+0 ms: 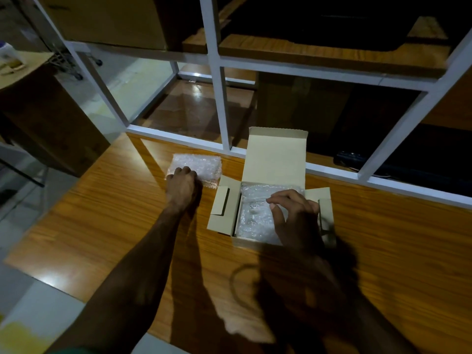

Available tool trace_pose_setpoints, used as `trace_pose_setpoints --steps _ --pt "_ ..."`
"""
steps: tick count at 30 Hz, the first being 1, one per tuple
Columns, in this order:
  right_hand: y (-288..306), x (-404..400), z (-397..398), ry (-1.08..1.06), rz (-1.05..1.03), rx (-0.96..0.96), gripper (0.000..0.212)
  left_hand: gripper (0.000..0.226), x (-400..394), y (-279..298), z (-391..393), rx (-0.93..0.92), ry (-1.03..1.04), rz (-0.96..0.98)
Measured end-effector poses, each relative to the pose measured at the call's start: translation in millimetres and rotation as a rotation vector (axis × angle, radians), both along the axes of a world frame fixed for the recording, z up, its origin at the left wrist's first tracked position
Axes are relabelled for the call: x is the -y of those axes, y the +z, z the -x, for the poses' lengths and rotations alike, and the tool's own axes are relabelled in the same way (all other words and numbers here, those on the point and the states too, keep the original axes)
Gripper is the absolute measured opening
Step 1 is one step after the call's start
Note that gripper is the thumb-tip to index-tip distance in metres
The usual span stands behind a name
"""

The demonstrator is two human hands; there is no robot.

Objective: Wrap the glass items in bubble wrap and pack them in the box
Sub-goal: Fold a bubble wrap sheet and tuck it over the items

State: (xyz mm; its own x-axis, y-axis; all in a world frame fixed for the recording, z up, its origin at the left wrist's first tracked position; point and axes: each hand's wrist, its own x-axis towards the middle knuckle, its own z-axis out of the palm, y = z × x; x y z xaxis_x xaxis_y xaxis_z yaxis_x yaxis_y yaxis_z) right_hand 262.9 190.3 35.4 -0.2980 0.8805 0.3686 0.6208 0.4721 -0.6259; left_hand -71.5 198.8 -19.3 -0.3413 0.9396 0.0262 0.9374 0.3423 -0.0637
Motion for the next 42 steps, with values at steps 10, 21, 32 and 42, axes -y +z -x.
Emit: trace_pose_setpoints --steps 10,21,32,42 --pt "14 1 0 0.111 0.126 -0.048 0.018 0.023 75 35 -23 0.989 0.179 -0.661" --pt "57 49 41 0.403 0.520 -0.315 0.045 0.038 183 108 -109 2.441 0.350 -0.699" --pt "66 73 30 0.419 0.836 -0.592 0.017 0.050 206 126 -151 2.381 0.292 -0.702" --pt "51 78 -15 0.258 0.833 -0.593 0.005 0.028 178 120 -199 1.704 0.407 -0.722"
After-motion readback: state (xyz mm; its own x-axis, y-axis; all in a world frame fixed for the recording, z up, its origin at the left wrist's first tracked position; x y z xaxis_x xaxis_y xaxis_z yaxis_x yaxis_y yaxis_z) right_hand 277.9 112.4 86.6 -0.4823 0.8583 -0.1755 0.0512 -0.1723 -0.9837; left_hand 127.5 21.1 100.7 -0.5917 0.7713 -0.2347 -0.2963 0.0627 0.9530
